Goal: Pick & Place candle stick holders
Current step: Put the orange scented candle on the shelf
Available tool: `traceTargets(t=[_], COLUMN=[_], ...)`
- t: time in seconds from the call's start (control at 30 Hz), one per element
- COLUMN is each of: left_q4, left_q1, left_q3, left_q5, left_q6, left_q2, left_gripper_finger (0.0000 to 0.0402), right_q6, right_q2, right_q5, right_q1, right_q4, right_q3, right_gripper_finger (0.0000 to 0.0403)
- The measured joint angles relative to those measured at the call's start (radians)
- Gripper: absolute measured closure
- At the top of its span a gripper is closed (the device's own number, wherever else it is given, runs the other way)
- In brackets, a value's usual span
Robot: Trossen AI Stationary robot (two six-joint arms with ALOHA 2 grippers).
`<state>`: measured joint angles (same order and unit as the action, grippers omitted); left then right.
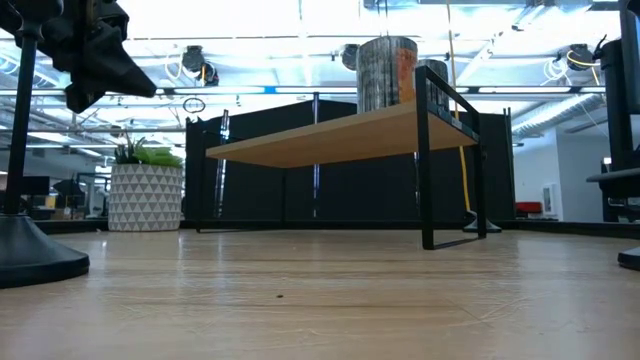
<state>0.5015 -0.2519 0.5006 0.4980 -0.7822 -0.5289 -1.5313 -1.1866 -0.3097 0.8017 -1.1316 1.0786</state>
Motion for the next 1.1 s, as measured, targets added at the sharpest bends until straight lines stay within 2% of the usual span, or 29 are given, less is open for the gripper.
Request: traceTargets(t=[0.37,0.8,0.97,1.1], left_q4=[0.021,0.021,0.02,0.02], left_q1=[0.0,0.0,0.0,0.0], left_q3=[0.0,0.0,0.0,0.0], left_q5=[0.0,-0.006,-0.008,-0.008], left_q6=[-0.001,-0.01,-0.012,-0.012], left_q2=[0.0,0.0,0.0,0.0], left_gripper_finger=[0.0369,0.0369,0.0369,0.0369], right_q6=[0.033,-0.001,-0.001,-0.02], right_q2=[-0.071,-0.049,-0.043,-0.041], right_q5=[-0.005,-0.008,-0.009,-0.015], right_q1=[0.0,0.0,-0.001,-0.001], right_q4=[0.002,0.099,0.192,0.265], right_q3=[-0.004,-0.194,-0.238,-0.274], right_gripper_finger=[0.019,0.0192,0.0207,0.0236])
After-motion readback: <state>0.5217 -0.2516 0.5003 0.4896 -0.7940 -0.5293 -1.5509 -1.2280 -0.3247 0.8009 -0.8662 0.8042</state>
